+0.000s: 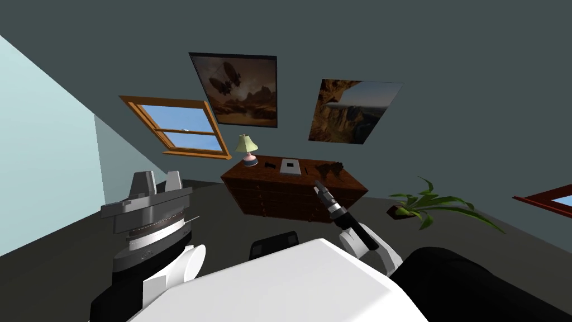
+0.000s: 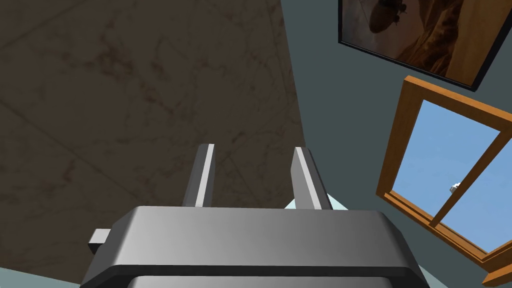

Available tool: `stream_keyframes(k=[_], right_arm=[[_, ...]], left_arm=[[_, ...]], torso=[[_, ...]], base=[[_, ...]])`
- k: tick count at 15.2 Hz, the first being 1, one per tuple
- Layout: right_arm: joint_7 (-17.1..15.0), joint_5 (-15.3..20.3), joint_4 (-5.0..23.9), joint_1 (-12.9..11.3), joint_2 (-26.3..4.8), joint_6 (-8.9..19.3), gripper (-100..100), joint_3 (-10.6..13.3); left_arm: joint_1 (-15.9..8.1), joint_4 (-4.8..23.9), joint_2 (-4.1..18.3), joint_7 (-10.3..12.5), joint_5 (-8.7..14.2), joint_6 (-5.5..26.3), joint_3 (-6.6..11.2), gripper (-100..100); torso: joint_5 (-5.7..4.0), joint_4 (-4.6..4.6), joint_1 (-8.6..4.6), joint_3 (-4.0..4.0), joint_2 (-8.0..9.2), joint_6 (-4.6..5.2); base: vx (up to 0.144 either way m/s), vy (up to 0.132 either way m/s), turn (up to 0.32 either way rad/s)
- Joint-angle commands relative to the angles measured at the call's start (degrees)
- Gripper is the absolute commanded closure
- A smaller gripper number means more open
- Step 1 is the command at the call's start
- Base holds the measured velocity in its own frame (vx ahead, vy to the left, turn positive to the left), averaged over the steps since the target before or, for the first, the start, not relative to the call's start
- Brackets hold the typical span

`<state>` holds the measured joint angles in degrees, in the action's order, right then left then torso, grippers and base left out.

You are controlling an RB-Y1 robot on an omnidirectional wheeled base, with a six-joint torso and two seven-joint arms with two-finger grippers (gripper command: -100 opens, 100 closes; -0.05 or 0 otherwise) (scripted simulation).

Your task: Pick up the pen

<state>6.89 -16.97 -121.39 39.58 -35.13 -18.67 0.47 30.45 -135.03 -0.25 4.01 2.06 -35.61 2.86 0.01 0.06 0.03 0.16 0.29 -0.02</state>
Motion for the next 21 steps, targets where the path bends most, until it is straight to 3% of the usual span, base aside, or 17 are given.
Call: stream_keyframes(k=[1, 2, 4, 5, 7, 10, 12, 13, 15, 16, 18, 19, 21], right_arm=[[0.43, -1.37, 0.94, 0.83, -2.86, 0.98, -100, -0.05], [0.88, -3.43, 2.56, 1.96, -4.28, 2.15, -100, -0.2], [0.88, -3.43, 2.56, 1.96, -6.37, 2.15, -100, -0.2], [1.35, -5.56, 4.2, 3.13, -8.0, 3.35, -100, -0.34], [1.35, -5.56, 4.2, 3.13, -9.87, 3.35, -100, -0.34], [2.34, -9.99, 7.55, 5.55, -14.69, 5.85, -100, -0.59], [2.34, -9.99, 7.55, 5.55, -16.94, 5.85, -100, -0.59], [2.85, -12.28, 9.25, 6.79, -18.49, 7.13, -100, -0.7], [2.85, -12.28, 9.25, 6.79, -20.48, 7.13, -100, -0.7], [3.37, -14.6, 10.93, 8.05, -22.37, 8.43, -100, -0.8], [3.37, -14.6, 10.93, 8.05, -24.01, 8.43, -100, -0.8], [3.89, -16.94, 12.61, 9.31, -25.99, 9.73, -100, -0.89], [3.89, -16.94, 12.61, 9.31, -27.52, 9.73, -100, -0.89]], left_arm=[[0.0, 0.0, 0.0, 0.0, 0.0, 0.0, 0.0, 0], [0.0, 0.0, 0.0, 0.0, 0.0, 0.0, 0.0, 0], [0.0, 0.0, 0.0, 0.0, 0.0, 0.0, 0.0, 0], [0.0, 0.0, 0.0, 0.0, 0.0, 0.0, 0.0, 0], [0.0, 0.0, 0.0, 0.0, 0.0, 0.0, 0.0, 0], [0.0, 0.0, 0.0, 0.0, 0.0, 0.0, 0.0, 0], [0.0, 0.0, 0.0, 0.0, 0.0, 0.0, 0.0, 0], [0.01, 0.0, 0.0, 0.0, 0.0, 0.0, 0.0, 0], [0.0, 0.0, 0.0, 0.0, 0.0, 0.0, 0.0, 0], [0.01, 0.0, 0.0, 0.0, 0.0, 0.0, 0.0, 0], [0.0, 0.0, 0.0, 0.0, 0.0, 0.0, 0.0, 0], [0.01, 0.0, 0.0, 0.0, 0.0, 0.0, 0.01, 0], [0.01, 0.0, 0.0, 0.0, 0.0, 0.0, 0.0, 0]], torso=[[0.0, 0.0, 0.0, 0.0, 0.0, 0.0], [0.0, 0.01, 0.0, 0.02, 0.03, 0.0], [0.02, 0.02, 0.08, 0.06, 0.1, 0.0], [0.02, 0.02, 0.05, 0.05, 0.07, 0.03], [0.02, 0.02, 0.04, 0.04, 0.06, 0.01], [0.01, 0.0, 0.02, -0.01, -0.02, 0.0], [0.03, 0.01, 0.07, 0.03, 0.04, 0.01], [0.02, 0.01, 0.04, 0.0, -0.01, 0.02], [0.02, -0.01, 0.04, -0.03, -0.06, 0.0], [0.01, -0.01, 0.01, -0.05, -0.1, 0.01], [0.01, -0.01, 0.01, -0.04, -0.08, -0.01], [0.01, -0.01, -0.01, -0.05, -0.1, 0.02], [0.01, -0.02, 0.01, -0.07, -0.13, -0.01]], base=[[-0.078, 0.032, 0.145], [-0.092, 0.044, 0.191], [-0.08, 0.043, 0.096], [-0.073, 0.034, 0.105], [-0.058, 0.031, 0.091], [-0.063, 0.042, 0.169], [-0.061, 0.043, 0.098], [-0.045, 0.042, 0.141], [-0.039, 0.038, 0.098], [-0.043, 0.036, 0.18], [-0.042, 0.032, 0.109], [-0.03, 0.036, 0.133], [-0.028, 0.034, 0.105]])
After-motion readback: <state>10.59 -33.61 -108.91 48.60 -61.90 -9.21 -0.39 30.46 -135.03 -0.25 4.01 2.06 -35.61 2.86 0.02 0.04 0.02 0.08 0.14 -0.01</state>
